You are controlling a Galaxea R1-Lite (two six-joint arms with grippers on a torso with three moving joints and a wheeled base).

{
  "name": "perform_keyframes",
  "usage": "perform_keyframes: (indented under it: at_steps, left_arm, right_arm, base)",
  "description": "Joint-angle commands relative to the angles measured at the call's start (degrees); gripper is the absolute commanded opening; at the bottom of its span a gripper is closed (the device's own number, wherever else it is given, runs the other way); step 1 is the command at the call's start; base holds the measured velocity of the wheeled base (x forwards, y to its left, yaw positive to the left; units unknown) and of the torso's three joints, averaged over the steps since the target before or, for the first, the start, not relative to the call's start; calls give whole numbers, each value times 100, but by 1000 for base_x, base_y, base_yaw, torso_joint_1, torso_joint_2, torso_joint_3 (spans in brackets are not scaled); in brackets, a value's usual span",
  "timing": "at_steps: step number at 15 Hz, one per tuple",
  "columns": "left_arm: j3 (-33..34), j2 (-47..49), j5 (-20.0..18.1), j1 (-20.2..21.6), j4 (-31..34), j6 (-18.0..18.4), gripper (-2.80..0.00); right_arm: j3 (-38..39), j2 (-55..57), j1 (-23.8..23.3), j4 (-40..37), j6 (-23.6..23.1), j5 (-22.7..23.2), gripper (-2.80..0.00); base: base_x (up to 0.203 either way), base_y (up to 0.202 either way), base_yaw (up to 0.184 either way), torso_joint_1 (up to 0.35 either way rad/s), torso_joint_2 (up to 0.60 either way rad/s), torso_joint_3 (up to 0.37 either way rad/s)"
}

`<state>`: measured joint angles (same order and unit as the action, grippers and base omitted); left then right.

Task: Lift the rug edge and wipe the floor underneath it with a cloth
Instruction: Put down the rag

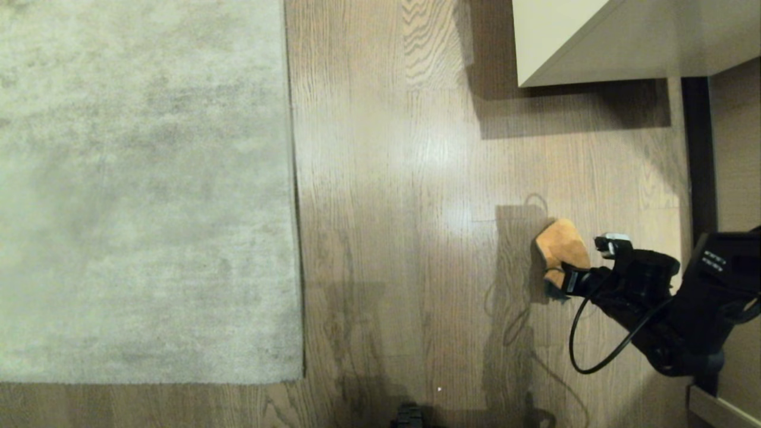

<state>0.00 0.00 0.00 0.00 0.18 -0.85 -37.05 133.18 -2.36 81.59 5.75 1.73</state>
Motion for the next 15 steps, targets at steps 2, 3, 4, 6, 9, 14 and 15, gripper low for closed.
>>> perform_keyframes:
  at_steps: [2,3,4,6,9,14,15]
  left_arm:
    - [0,9,0,0,-1,-3,-280]
    - [0,9,0,0,-1,-3,-280]
    - [0,9,0,0,-1,-3,-280]
    - [0,9,0,0,-1,-3,-280]
    - [0,9,0,0,-1,-3,-280]
    - [0,9,0,0,-1,-3,-280]
    - [0,9,0,0,-1,-3,-280]
  right_arm:
    - [-4,-3,-10,41,5,3,-280]
    - [-4,6,-1,41,5,3,-280]
    - [5,6,-6,45,5,-1,-280]
    - [13,15,-1,147,-35,-24,0]
    - [30,-29,-27,147,-82,-50,0]
    - [247,-205,-25,671,-83,-50,0]
    - [325,-296,-27,719,-105,-50,0]
  base:
    - [0,0,0,0,0,0]
    - [0,0,0,0,0,0]
    - [0,0,0,0,0,0]
    - [0,0,0,0,0,0]
    - [0,0,0,0,0,0]
    - [0,0,0,0,0,0]
    - [0,0,0,0,0,0]
